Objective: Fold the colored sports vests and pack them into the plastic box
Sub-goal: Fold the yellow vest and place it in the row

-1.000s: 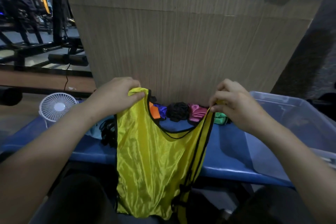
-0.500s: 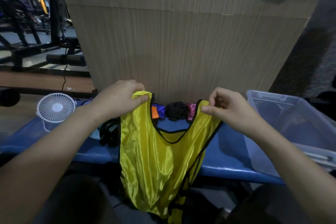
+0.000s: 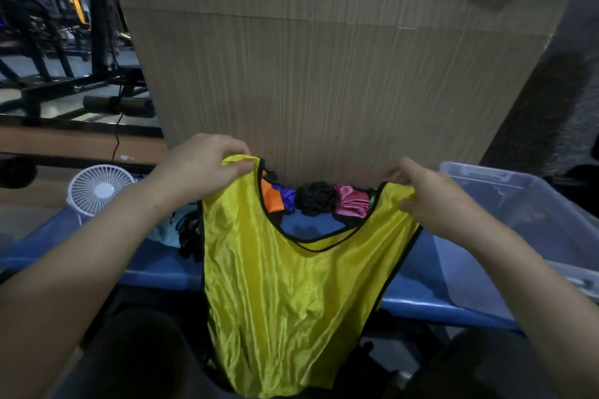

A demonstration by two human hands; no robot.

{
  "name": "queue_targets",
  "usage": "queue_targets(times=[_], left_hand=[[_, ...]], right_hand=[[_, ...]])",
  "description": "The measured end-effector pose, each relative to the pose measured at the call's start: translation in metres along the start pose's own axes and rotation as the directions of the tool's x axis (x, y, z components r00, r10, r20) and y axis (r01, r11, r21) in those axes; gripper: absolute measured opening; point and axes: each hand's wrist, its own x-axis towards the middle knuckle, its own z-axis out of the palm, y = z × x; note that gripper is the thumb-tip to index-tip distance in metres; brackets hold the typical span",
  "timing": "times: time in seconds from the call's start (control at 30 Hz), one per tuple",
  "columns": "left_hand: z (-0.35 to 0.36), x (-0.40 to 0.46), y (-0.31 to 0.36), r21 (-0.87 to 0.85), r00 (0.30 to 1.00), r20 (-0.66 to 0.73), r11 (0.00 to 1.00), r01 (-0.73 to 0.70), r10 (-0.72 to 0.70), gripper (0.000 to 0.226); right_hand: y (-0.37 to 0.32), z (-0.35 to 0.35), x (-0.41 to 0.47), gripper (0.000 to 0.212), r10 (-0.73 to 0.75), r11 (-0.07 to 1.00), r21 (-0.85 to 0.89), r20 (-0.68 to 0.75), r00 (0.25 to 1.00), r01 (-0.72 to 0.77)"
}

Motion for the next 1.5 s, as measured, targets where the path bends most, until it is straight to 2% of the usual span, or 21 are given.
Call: queue_targets(times=[0.17, 0.27, 0.43, 0.53, 0.67, 0.8, 0.87, 0.93, 1.0, 1.1, 1.2, 1.33, 1.4, 1.5], left_hand=[[0.0, 0.0, -0.004, -0.006, 0.998, -0.058, 0.999, 0.035, -0.035, 0.016], [0.002, -0.001, -0.006, 0.003, 0.998, -0.045, 0.999, 0.04, -0.039, 0.017], [0.006, -0.005, -0.006, 0.007, 0.999, -0.009, 0.999, 0.041, -0.041, 0.015], [0.01, -0.006, -0.004, -0.011, 1.0, 0.006, 1.0, 0.022, -0.022, 0.012], [0.014, -0.006, 0.001, -0.005, 1.0, 0.028, 1.0, 0.014, -0.013, 0.012], [0.016, -0.005, 0.003, 0.008, 0.999, 0.051, 1.0, 0.019, -0.019, 0.01], [0.017, -0.005, 0.002, 0.026, 0.996, 0.081, 0.999, 0.046, -0.048, 0.011], [0.017, -0.005, 0.002, 0.033, 0.987, 0.147, 0.997, 0.066, -0.071, 0.016], [0.019, -0.004, 0.001, 0.03, 0.979, 0.189, 0.997, 0.069, -0.074, 0.016], [0.02, -0.003, 0.002, 0.032, 0.986, 0.16, 0.999, 0.033, -0.038, 0.024], [0.016, -0.001, 0.002, 0.041, 0.999, 0.046, 0.999, -0.017, 0.015, 0.025], [0.006, 0.002, 0.005, 0.015, 0.992, -0.086, 0.996, -0.086, 0.087, 0.021], [0.004, 0.002, 0.008, 0.014, 0.987, -0.124, 0.994, -0.106, 0.107, 0.02], [0.006, -0.002, 0.013, -0.037, 0.99, -0.114, 0.995, -0.09, 0.085, 0.015]], right_hand=[[-0.004, 0.003, 0.001, 0.043, 0.023, 1.0, 0.012, -0.047, 0.999, -0.023], [-0.007, 0.004, 0.003, 0.043, 0.067, 0.997, 0.045, -0.013, 0.998, -0.066], [-0.004, 0.015, 0.006, 0.042, 0.107, 0.99, -0.097, 0.034, 0.994, -0.103], [-0.002, 0.022, 0.005, 0.026, 0.081, 0.964, -0.259, 0.069, 0.994, -0.061], [-0.003, 0.026, 0.004, 0.007, 0.072, 0.975, -0.214, 0.062, 0.995, -0.057], [-0.011, 0.018, 0.0, 0.025, 0.064, 0.995, -0.08, 0.151, 0.987, -0.052], [-0.013, 0.015, -0.002, 0.033, 0.056, 0.995, -0.088, 0.207, 0.977, -0.038], [-0.013, 0.015, -0.003, 0.033, 0.043, 0.995, -0.097, 0.219, 0.975, -0.022], [-0.012, 0.015, -0.002, 0.029, 0.008, 0.995, -0.103, 0.208, 0.978, 0.014], [-0.013, 0.014, 0.0, 0.019, -0.032, 0.994, -0.1, 0.165, 0.986, 0.049], [-0.016, 0.012, 0.001, 0.012, -0.099, 0.988, -0.118, 0.005, 0.995, 0.098], [-0.025, 0.002, 0.001, 0.017, -0.155, 0.956, -0.277, -0.206, 0.966, 0.094], [-0.029, -0.002, 0.004, 0.019, -0.14, 0.95, -0.305, -0.235, 0.962, 0.064], [-0.031, -0.003, 0.009, 0.018, -0.078, 0.982, -0.186, -0.203, 0.976, 0.04]])
